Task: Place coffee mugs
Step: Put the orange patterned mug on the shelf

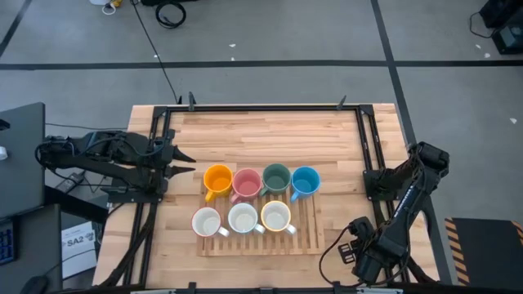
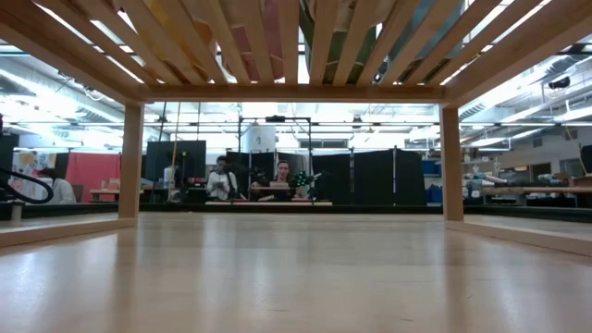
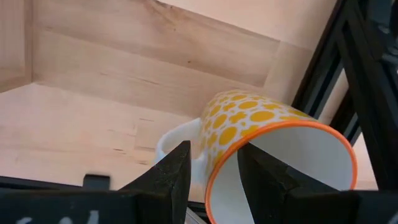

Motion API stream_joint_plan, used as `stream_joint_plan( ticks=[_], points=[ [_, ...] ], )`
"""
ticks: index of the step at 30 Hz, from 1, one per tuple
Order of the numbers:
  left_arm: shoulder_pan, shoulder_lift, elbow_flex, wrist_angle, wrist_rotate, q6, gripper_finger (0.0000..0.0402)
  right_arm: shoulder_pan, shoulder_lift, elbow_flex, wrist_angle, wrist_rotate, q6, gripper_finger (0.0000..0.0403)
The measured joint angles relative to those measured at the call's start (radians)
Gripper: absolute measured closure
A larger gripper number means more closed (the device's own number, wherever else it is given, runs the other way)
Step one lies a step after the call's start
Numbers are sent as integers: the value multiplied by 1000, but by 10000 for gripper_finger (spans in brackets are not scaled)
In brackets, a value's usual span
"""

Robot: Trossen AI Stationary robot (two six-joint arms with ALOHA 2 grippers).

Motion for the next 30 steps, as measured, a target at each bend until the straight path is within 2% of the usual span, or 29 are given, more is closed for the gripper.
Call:
stream_joint_plan(
  ticks=[18, 23, 30],
  points=[
    [0, 0, 0, 0, 0, 0, 288, 0, 0, -2, 4, 0, -61, 275],
    [0, 0, 0, 0, 0, 0, 288, 0, 0, -2, 4, 0, -108, 301],
    [0, 0, 0, 0, 0, 0, 288, 0, 0, -2, 5, 0, -115, 365]
  ],
)
